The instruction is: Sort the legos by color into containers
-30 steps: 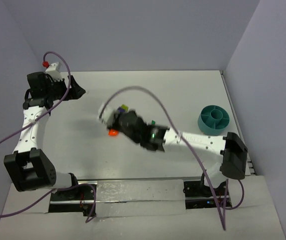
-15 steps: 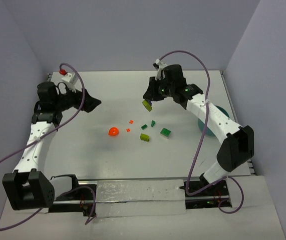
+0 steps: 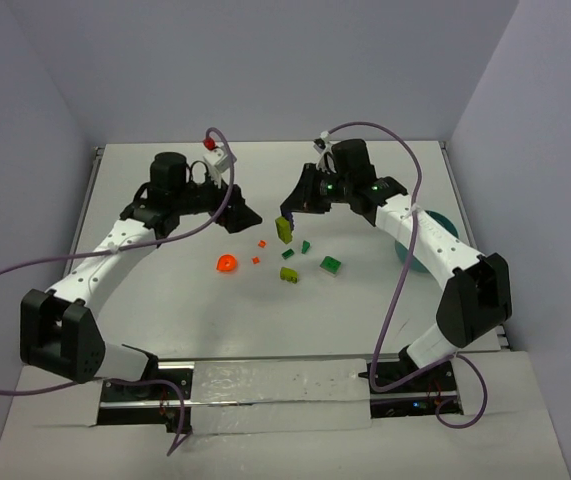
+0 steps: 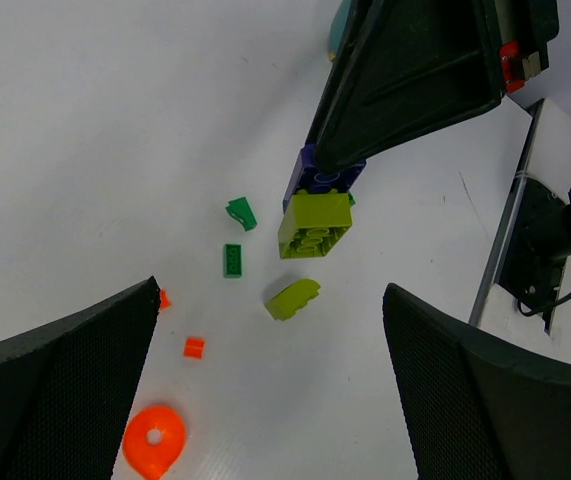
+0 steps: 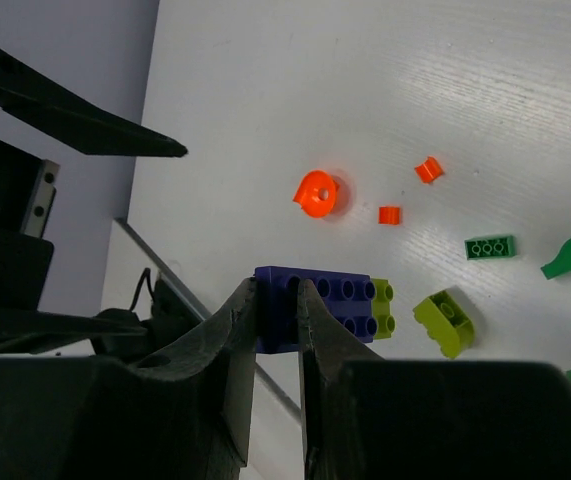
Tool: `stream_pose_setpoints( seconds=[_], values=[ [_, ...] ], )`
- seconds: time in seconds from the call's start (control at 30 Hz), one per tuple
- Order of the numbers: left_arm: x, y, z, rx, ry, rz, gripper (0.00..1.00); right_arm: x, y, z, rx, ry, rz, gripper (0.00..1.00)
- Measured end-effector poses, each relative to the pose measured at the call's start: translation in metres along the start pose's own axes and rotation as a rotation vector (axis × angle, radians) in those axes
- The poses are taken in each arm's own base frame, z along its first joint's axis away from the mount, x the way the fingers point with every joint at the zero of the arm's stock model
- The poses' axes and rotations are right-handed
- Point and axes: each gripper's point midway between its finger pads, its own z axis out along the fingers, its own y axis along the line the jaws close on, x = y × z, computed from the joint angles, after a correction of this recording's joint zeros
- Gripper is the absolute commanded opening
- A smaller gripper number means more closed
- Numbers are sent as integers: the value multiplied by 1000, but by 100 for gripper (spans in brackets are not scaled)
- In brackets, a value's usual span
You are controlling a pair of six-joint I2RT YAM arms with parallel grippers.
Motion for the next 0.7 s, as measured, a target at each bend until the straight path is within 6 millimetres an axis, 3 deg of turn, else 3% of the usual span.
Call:
stream_pose_setpoints(
  seconds=[0.37,0.7],
  values=[
    [19,-7,30,-18,67,5,97,-9,-8,-4,-14,-15,116,0],
    [25,-16,52,16,102,12,94,-13,2,-7,-78,-8,198,0]
  ],
)
